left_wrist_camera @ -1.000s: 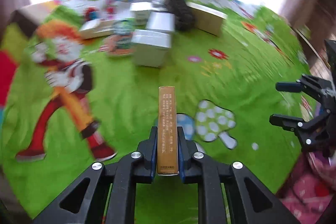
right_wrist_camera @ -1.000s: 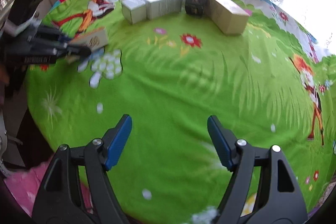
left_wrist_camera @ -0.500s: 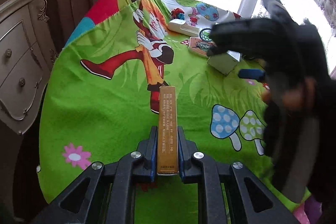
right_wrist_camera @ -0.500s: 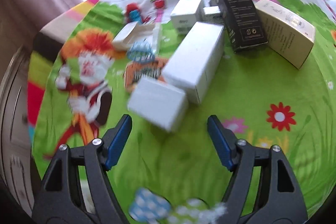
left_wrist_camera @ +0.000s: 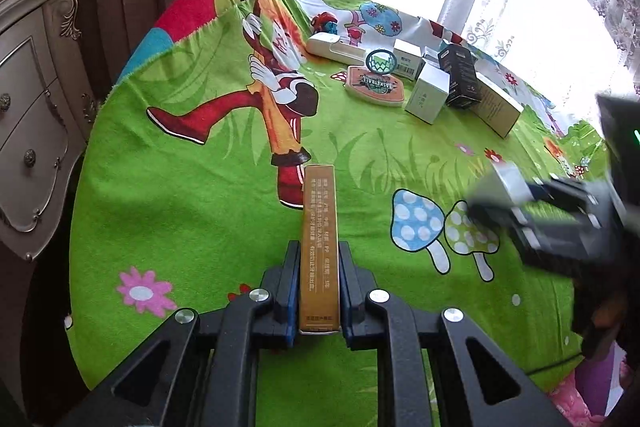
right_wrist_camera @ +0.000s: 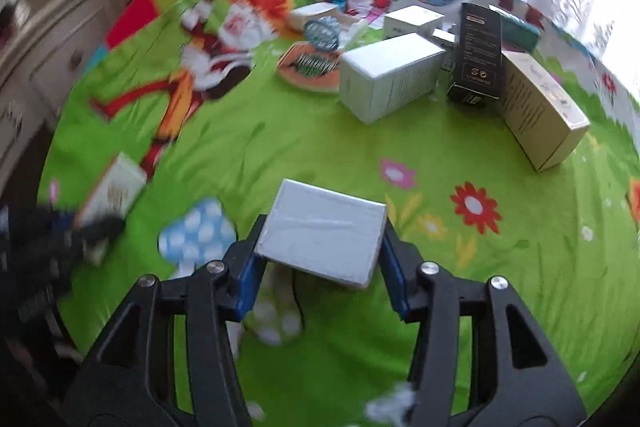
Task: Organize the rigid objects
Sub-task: 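Lift the tan slim box with the left tool while the right tool grasps a white box, then carry the tan slim box and white box with both tools toward the storage box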
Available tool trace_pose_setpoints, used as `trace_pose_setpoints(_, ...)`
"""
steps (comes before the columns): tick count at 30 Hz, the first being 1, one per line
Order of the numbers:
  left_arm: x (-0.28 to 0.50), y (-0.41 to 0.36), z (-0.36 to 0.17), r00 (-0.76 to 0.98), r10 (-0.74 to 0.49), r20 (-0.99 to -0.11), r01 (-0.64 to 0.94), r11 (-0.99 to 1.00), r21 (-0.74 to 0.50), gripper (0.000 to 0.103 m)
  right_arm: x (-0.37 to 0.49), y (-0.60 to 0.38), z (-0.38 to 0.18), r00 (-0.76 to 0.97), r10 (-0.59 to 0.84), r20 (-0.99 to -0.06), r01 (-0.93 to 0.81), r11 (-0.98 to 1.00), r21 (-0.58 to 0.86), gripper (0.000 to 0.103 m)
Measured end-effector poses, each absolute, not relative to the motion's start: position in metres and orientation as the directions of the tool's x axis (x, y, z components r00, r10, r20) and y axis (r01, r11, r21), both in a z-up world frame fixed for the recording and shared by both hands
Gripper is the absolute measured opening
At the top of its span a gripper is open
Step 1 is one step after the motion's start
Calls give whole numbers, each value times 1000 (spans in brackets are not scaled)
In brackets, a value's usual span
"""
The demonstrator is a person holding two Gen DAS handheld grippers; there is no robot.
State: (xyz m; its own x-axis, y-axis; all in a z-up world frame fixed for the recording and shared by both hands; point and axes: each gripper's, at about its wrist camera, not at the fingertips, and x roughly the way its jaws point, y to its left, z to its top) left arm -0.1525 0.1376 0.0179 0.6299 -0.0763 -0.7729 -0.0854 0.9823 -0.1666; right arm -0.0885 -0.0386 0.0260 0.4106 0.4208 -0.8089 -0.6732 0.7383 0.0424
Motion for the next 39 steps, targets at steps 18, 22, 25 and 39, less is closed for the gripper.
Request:
trace_pose_setpoints(18, -140, 136, 19, 595, -75, -800, -92, 983, -160, 18, -124, -94, 26, 459, 366, -810, -544, 836, 69, 68)
trace_pose_setpoints(22, -136, 135, 19, 589, -67, -805, -86, 986, -145, 18, -125, -98, 26, 467, 361, -807, -538, 840, 65, 68)
trace_pose_setpoints(25, -135, 133, 19, 584, -56, -810, -79, 989, -125, 17, -126, -101, 27, 491, 344, -801, -517, 855, 50, 49)
trace_pose_setpoints(39, -163, 115, 30, 633, 1, -774, -120, 988, -97, 17, -149, -96, 45, 525, 385, -759, -554, 832, 39, 49)
